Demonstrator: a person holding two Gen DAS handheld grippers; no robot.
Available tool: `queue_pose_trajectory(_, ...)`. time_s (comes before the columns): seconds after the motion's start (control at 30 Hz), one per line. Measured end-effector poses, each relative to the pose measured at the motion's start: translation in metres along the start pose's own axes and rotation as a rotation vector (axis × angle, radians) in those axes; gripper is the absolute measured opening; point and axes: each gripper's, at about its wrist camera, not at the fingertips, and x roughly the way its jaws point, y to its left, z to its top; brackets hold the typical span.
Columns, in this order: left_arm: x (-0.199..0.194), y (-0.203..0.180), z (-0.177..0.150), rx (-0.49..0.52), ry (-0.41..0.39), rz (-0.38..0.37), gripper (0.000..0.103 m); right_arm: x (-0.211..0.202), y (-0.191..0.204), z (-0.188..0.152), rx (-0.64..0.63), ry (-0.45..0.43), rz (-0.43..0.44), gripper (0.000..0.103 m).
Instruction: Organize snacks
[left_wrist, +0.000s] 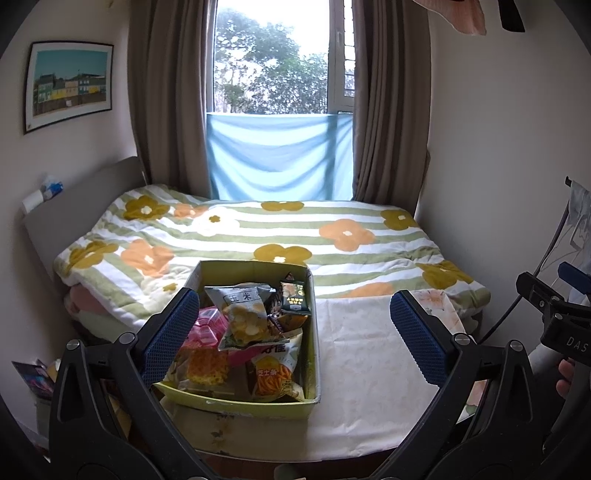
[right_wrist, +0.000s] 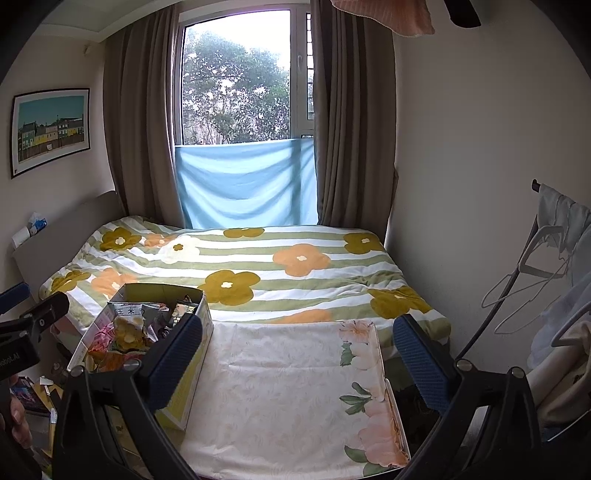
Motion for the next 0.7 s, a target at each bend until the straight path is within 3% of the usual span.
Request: queue_pose_trajectory(0.7,-0.0103,0.0071,-0.0046,0.010,0.009,0.015,0.103,-0.0062,0.0025,-0.0033,0.000,0.001,-0.004,0.103)
